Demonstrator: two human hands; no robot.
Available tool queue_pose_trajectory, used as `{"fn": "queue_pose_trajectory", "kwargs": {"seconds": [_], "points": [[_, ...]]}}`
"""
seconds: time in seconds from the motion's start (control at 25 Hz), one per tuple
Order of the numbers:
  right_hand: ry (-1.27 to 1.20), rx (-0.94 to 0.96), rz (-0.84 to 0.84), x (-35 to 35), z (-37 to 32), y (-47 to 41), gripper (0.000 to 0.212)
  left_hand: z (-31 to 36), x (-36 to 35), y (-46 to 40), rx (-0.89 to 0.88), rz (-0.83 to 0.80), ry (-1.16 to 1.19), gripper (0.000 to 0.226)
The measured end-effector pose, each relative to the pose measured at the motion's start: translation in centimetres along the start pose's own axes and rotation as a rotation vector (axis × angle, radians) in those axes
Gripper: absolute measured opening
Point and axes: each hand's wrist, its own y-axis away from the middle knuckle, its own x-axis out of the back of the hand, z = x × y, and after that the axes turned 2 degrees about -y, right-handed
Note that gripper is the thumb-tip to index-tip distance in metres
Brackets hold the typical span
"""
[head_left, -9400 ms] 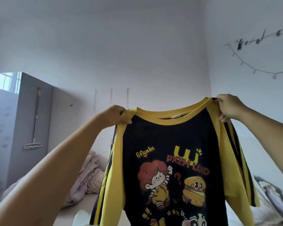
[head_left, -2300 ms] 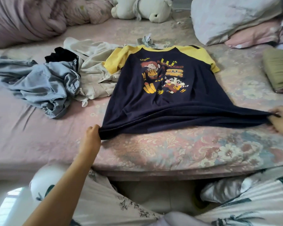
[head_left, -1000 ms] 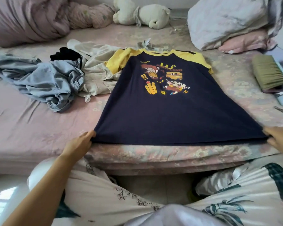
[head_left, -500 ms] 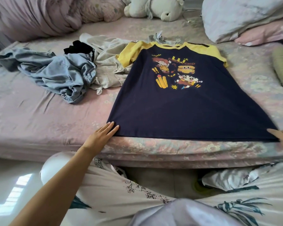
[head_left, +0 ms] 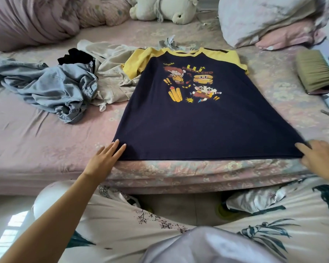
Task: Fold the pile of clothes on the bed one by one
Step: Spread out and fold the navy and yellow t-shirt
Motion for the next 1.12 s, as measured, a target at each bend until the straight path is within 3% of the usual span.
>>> {"fn": "queue_pose_trajectory", "kwargs": {"seconds": [0.04, 0.08, 0.12, 0.16, 0.24, 0.32, 0.36, 0.4, 0.44, 0.56, 0.64, 0.72, 0.8, 0.88, 0.96, 1.04, 1.12], "points": [[-0.056, 0.017, -0.131, 2.2, -1.3, 0.8, 0.071, 0.2, 0.4, -0.1, -0.003, -0.002, -0.032, 0.113], [0.067, 0.0, -0.163, 2.9, -2.0, 2.0, 0.076, 0.1, 0.1, -0.4, -0.032, 0.038, -0.067, 0.115], [0.182, 0.111, 0.125, 3.7, -2.3, 2.4, 0.076, 0.1, -0.1, -0.5, -0.054, 0.084, -0.118, 0.115], [0.242, 0.155, 0.188, 4.3, -2.0, 3.0, 0.073, 0.0, -0.3, -0.6, -0.063, 0.117, -0.125, 0.115], [0.024, 0.048, -0.144, 2.9, -0.8, 2.1, 0.072, -0.5, -0.8, -0.2, -0.074, 0.127, -0.119, 0.114], [-0.067, -0.118, -0.235, 2.0, -0.7, 1.7, 0.074, -0.8, -1.0, 0.4, -0.078, 0.113, -0.086, 0.114], [-0.06, -0.08, -0.175, 3.2, -0.4, 2.7, 0.075, -0.9, -1.0, 0.6, -0.091, 0.097, -0.071, 0.114], [-0.122, -0.041, -0.007, 3.9, -0.5, 3.3, 0.076, -1.1, -1.0, 0.8, -0.103, 0.1, -0.052, 0.114], [-0.002, 0.005, 0.104, 4.2, -0.5, 3.4, 0.074, -1.4, -1.1, 0.8, -0.109, 0.118, -0.038, 0.114], [0.126, 0.016, 0.002, 5.0, -0.9, 3.5, 0.067, -2.0, -1.5, 1.1, -0.118, 0.105, -0.037, 0.113], [0.312, 0.064, -0.149, 6.3, -1.6, 4.2, 0.061, -2.1, -1.0, 1.3, -0.132, 0.106, -0.089, 0.092], [0.503, 0.106, -0.149, 8.1, -3.5, 4.1, 0.047, -1.4, 0.0, 0.1, -0.173, 0.256, -0.112, 0.052], [0.367, 0.148, 0.075, 10.4, -7.8, 2.8, 0.036, 1.1, 2.2, -3.9, -0.157, 0.362, -0.015, 0.046], [0.0, 0.277, 0.274, 11.8, -14.2, 0.4, 0.044, 5.2, 4.6, -9.4, -0.07, 0.329, 0.095, 0.055], [-0.184, 0.308, 0.171, 13.2, -20.7, -1.5, 0.054, 9.5, 5.4, -13.9, -0.002, 0.178, 0.177, 0.066], [-0.212, 0.312, 0.049, 12.5, -24.6, -2.4, 0.06, 12.5, 4.0, -15.7, 0.032, 0.004, 0.168, 0.07], [-0.229, 0.282, 0.008, 10.3, -25.0, -1.9, 0.07, 13.5, 1.6, -14.8, 0.043, -0.016, 0.148, 0.068]]}}
